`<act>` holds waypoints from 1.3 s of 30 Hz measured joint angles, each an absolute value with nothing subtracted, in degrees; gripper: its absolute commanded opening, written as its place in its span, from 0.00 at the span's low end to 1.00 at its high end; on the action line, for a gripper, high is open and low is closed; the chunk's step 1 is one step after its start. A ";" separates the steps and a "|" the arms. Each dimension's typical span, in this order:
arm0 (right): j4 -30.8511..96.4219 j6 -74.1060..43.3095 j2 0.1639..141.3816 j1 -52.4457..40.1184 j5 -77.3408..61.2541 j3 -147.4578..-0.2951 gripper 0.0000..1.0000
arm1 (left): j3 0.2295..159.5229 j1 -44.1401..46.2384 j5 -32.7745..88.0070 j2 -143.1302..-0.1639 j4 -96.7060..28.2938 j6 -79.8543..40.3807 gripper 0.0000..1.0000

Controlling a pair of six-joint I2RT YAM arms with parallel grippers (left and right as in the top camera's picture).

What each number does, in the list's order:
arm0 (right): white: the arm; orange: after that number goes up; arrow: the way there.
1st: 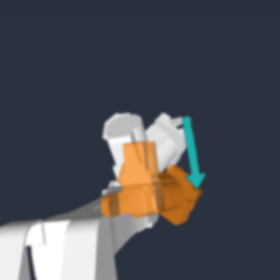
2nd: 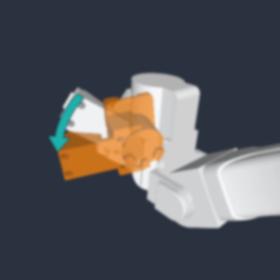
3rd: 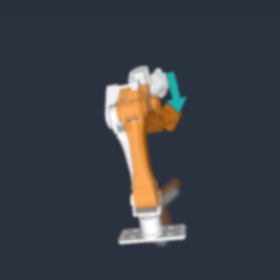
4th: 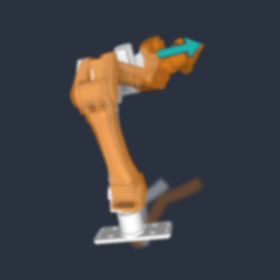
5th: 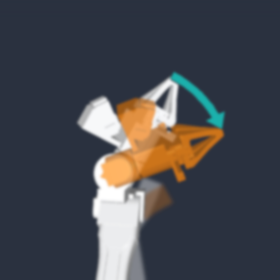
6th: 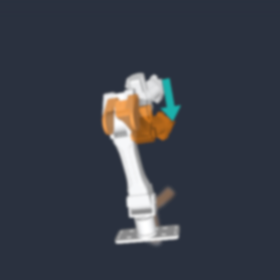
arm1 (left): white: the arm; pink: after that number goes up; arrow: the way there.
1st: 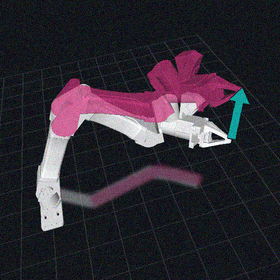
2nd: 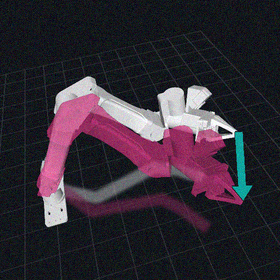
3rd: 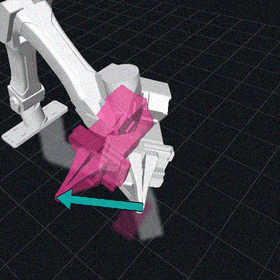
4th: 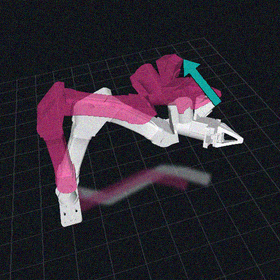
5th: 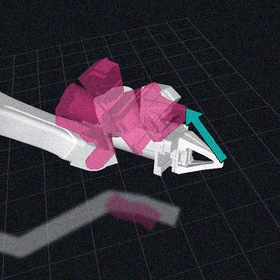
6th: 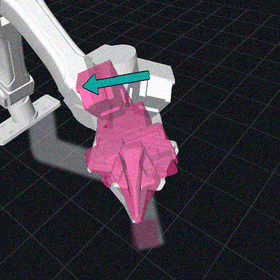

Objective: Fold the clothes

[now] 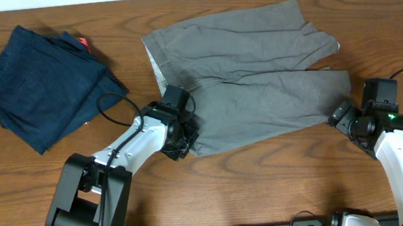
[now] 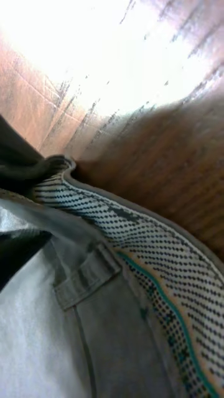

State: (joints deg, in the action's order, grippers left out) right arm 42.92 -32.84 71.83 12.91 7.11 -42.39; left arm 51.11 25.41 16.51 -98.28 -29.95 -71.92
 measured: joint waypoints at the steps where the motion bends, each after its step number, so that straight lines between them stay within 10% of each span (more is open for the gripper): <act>1: 42.96 -32.84 71.81 12.91 7.11 -42.39 0.99 | 51.11 25.41 16.56 -98.28 -30.13 -71.29 0.29; 31: 22.76 -37.30 70.76 12.91 0.12 -25.36 0.82 | 49.10 22.59 13.08 -83.79 -46.11 -53.95 0.41; 35: 20.51 -37.71 70.89 12.91 -0.01 -24.97 0.82 | 49.10 22.63 13.13 -83.79 -46.89 -53.45 0.70; 39: 18.98 -37.98 71.57 12.91 0.12 -24.95 0.80 | 49.08 23.77 13.13 -83.79 -46.94 -54.85 0.78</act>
